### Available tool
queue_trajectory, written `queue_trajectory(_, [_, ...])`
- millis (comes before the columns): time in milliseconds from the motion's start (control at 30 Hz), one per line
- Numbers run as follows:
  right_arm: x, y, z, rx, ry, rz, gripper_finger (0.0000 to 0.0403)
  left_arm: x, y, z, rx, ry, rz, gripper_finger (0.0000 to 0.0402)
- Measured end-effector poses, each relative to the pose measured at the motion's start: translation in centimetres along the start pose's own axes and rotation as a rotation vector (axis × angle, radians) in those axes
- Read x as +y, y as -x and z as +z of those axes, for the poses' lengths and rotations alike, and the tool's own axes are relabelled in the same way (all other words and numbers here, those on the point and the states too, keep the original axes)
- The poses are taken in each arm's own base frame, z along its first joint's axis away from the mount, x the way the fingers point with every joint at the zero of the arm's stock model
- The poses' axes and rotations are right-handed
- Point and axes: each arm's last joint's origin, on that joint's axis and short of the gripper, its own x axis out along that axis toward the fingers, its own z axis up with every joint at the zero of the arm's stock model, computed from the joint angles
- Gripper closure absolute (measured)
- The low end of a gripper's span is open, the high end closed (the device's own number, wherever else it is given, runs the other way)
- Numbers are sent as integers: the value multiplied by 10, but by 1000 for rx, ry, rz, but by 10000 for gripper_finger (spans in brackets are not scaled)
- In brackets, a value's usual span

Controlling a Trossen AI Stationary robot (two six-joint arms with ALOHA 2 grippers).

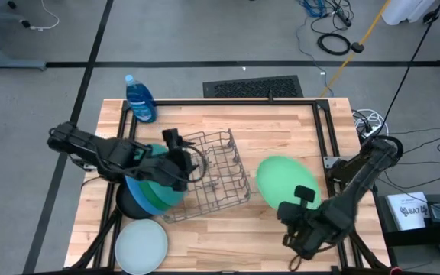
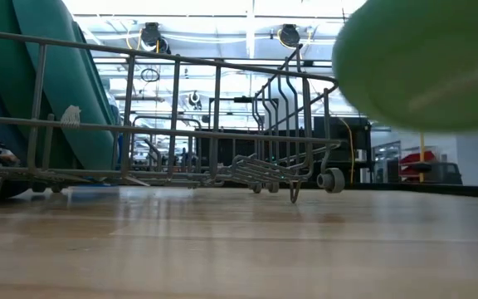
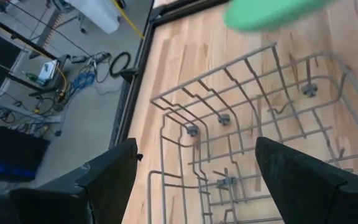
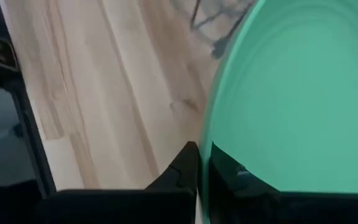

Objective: Sort dishes
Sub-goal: Put the light green plate into the gray dish rack

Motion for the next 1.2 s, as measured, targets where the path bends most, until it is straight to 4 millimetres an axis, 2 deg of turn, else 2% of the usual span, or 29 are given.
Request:
queue_trajectory(100, [-5,35,5,-114,30,50,402,-6,-7,2,12,-8,1,77])
queue_trajectory(233, [-10,81,13,-315,185,157,402,-8,-8,5,-11,-21,-27,77])
queue_trajectory(367, [-14,119,28,-496,339,284,402,-6,3,14,-134,-41,-160,77])
queue_trajectory(467, [-15,135,38,-583,470,346,402,-3,17,22,-272,-52,-263,77])
queue_trajectory(567, [-16,141,44,-596,559,408,402,3,33,26,-385,-58,-353,77])
queue_trajectory(767, [-10,139,54,-595,683,537,402,13,56,29,-533,-43,-463,84])
queue_trajectory(967, [-14,135,70,-622,715,574,402,8,56,31,-572,-63,-577,119])
queue_trajectory(1200, [-18,129,85,-629,749,645,402,1,50,37,-591,-71,-616,153])
